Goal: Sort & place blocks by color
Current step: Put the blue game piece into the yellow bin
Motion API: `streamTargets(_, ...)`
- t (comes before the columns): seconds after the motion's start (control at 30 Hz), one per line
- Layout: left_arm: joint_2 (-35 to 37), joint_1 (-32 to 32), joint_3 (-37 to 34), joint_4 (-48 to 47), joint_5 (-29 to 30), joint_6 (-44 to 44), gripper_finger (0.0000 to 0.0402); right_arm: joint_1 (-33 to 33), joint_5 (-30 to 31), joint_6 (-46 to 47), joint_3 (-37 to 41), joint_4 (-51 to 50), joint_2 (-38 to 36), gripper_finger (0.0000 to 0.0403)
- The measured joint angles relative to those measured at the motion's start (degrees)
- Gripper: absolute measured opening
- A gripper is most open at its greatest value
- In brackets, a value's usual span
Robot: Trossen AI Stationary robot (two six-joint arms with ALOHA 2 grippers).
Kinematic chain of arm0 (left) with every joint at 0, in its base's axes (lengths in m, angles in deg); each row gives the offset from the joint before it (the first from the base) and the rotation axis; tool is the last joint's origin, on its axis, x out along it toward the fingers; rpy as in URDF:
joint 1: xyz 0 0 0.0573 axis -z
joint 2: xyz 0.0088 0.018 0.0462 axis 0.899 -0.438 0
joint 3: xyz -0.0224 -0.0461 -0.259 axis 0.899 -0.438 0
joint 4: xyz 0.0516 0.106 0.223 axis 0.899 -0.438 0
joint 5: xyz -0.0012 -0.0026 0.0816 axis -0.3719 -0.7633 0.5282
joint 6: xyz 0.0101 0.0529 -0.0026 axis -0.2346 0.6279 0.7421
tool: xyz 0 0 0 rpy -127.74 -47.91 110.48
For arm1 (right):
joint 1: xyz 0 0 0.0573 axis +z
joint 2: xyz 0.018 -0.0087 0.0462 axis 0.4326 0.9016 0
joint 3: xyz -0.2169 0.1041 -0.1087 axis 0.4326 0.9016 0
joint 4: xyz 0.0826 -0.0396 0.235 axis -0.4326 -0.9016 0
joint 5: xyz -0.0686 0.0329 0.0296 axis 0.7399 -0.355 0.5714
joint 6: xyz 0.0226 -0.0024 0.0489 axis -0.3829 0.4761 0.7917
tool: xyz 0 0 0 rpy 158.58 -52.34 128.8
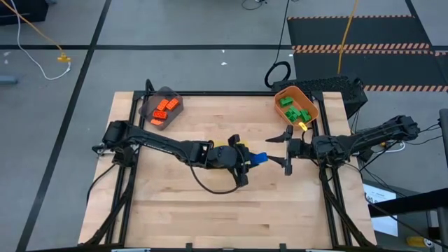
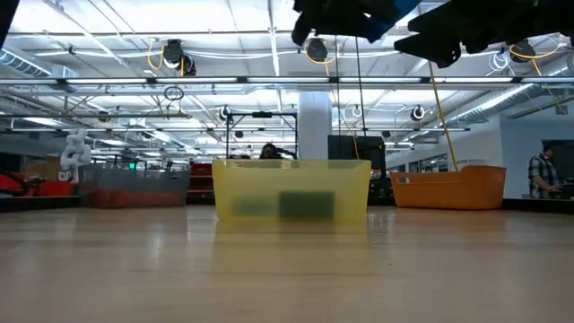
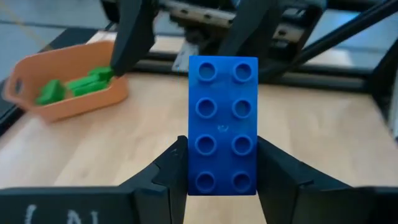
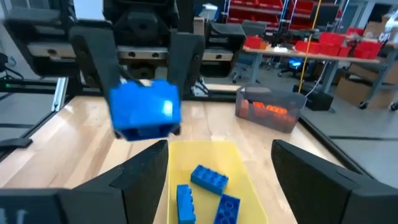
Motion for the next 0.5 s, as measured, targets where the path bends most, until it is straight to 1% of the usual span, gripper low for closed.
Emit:
streamTargets(0.1,0.0,-0.29,-2.52,7.19,-2.52,0.32,0.0142,0.0,-0.03,1.45,0.0,-1.56,-0.66,0.0279)
streamTargets(0.27,0.02,-0.59,-3.37,7.12,-2.65,0.32,0.0142,0.0,-0.15,4.8,0.0,-3.31,-1.34,0.0279)
streamTargets(0.37,0.19,-1.41,-3.37,3.14,-2.7,0.47,0.0142,0.02,-0.17,5.21,0.0,-4.78,-1.31,0.0279)
streamTargets(0.5,0.57,-3.79,-3.37,-8.11,-2.56,1.18,0.0142,0.0,-0.17,4.66,0.0,-5.82,-1.31,0.0279)
